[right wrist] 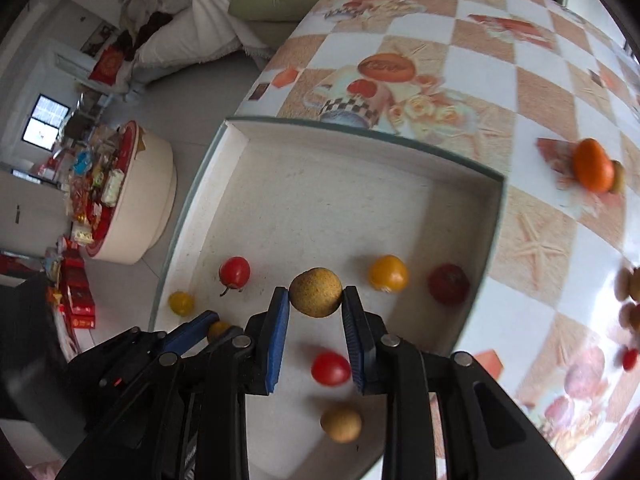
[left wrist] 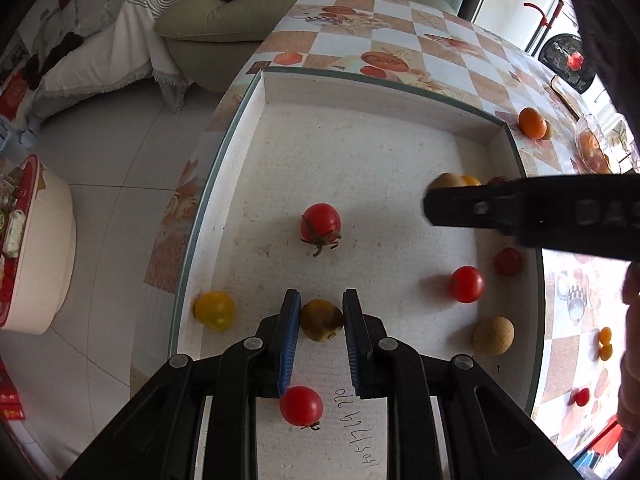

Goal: Organize fruits
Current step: 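Carry the yellow tomato and kiwi into the white tray and open both tools, then move both open tools back over the fruit on the table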

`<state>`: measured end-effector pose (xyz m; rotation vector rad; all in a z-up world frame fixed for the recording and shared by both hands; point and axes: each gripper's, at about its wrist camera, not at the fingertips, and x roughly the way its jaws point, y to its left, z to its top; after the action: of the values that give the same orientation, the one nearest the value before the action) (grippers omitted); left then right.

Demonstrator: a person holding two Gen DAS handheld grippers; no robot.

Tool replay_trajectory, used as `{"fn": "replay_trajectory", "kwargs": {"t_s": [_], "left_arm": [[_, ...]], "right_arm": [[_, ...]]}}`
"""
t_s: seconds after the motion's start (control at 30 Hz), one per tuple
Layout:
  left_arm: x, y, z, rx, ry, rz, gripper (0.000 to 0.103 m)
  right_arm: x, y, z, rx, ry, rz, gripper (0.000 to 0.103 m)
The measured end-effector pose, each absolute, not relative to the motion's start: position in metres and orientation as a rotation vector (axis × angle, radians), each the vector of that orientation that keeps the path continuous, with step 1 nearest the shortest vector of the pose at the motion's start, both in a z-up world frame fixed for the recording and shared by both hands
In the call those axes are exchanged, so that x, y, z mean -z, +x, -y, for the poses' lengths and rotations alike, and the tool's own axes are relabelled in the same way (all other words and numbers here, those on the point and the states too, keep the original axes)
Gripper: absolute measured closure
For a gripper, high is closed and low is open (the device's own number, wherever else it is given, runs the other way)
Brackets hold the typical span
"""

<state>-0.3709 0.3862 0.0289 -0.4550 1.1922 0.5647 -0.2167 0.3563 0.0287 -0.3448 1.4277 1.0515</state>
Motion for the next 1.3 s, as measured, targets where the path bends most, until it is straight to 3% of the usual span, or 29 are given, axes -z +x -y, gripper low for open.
{"fn": "replay_trajectory", "kwargs": {"t_s": [0.37,0.47,0.53,0.57,0.6,0.73,0.87,1.3], "left_arm": [[-0.027,-0.368,-0.387,-0.541,-0.448,-1.210,0.080],[-0.028,-0.370,-0.386,-0.528,-0.446,-1.206,0.079],[-0.030,-0.371,-0.385,-0.532,-0.436,-1.205,0.051],[-0.033,-0.373,-0.384,-0.553,-0.418,-1.190,0.025],[-0.039,-0.376,-0.382,-0.572,-0.390,-1.154,0.023],[-0.047,-0.379,-0.378,-0.550,-0.365,-1.144,0.023],[-0.055,-0.385,-0.379,-0.550,-0.388,-1.126,0.023],[-0.080,-0.357,-0.345,-0.477,-0.308,-1.118,0.023]], "right_arm": [[-0.012,-0.224,-0.374,-1.054,-0.437,-1.434,0.073],[-0.011,-0.224,-0.377,-1.067,-0.418,-1.447,0.063],[-0.010,-0.224,-0.378,-1.077,-0.411,-1.444,0.051],[-0.011,-0.223,-0.378,-1.077,-0.411,-1.438,0.043],[-0.011,-0.224,-0.378,-1.076,-0.408,-1.436,0.043],[-0.012,-0.220,-0.375,-1.084,-0.347,-1.455,0.040],[-0.019,-0.210,-0.367,-1.103,-0.247,-1.473,0.023],[-0.069,-0.179,-0.268,-0.896,-0.079,-1.338,0.022]]}}
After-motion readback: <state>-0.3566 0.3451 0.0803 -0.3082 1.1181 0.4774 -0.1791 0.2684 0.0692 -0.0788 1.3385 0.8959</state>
